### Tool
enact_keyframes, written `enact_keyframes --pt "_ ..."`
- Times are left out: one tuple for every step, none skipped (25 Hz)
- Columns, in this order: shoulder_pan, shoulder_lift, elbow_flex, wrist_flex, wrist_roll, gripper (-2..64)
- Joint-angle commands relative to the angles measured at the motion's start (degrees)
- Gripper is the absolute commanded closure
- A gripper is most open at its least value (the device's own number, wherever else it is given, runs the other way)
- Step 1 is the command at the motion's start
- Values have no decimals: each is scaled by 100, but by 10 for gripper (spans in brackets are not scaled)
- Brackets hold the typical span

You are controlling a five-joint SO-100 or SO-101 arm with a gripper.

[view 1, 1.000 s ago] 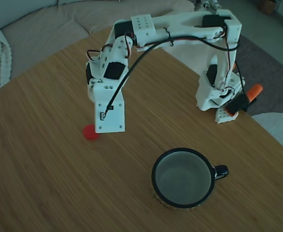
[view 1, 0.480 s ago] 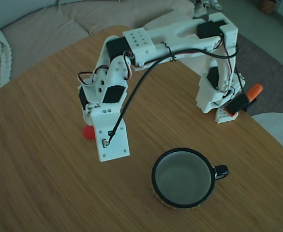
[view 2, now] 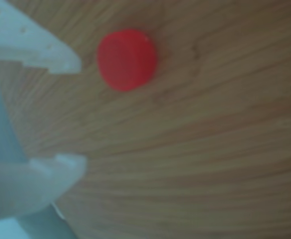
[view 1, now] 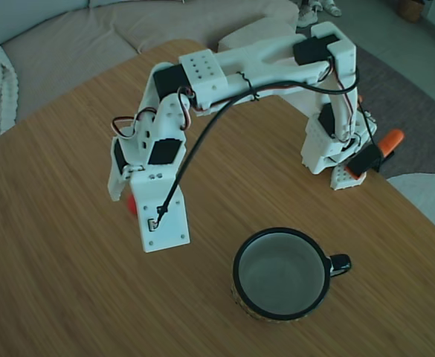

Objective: Grasp a red cap and put it in the cup.

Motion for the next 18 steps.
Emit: enact_keyframes --pt "79 158 -360 -70 18 437" --pt "79 193 -343 -70 18 441" --pt "97 193 -352 -53 18 442" --pt "158 193 -352 -53 26 442" --pt "211 193 -325 -70 44 442" --pt "246 193 -316 -79 149 442" --pt "316 193 -308 -123 334 442" --pt "404 193 -281 -220 492 438" --pt "483 193 -272 -290 580 437" --pt "510 185 -272 -334 554 435" --pt "510 167 -272 -343 536 434" --pt "510 141 -272 -343 536 433" --pt "510 114 -272 -343 536 426" --pt "501 97 -272 -352 536 409" --pt "483 97 -264 -343 527 387" --pt "475 97 -264 -325 527 362" --pt "475 105 -281 -308 527 337" --pt "439 105 -316 -281 527 316"
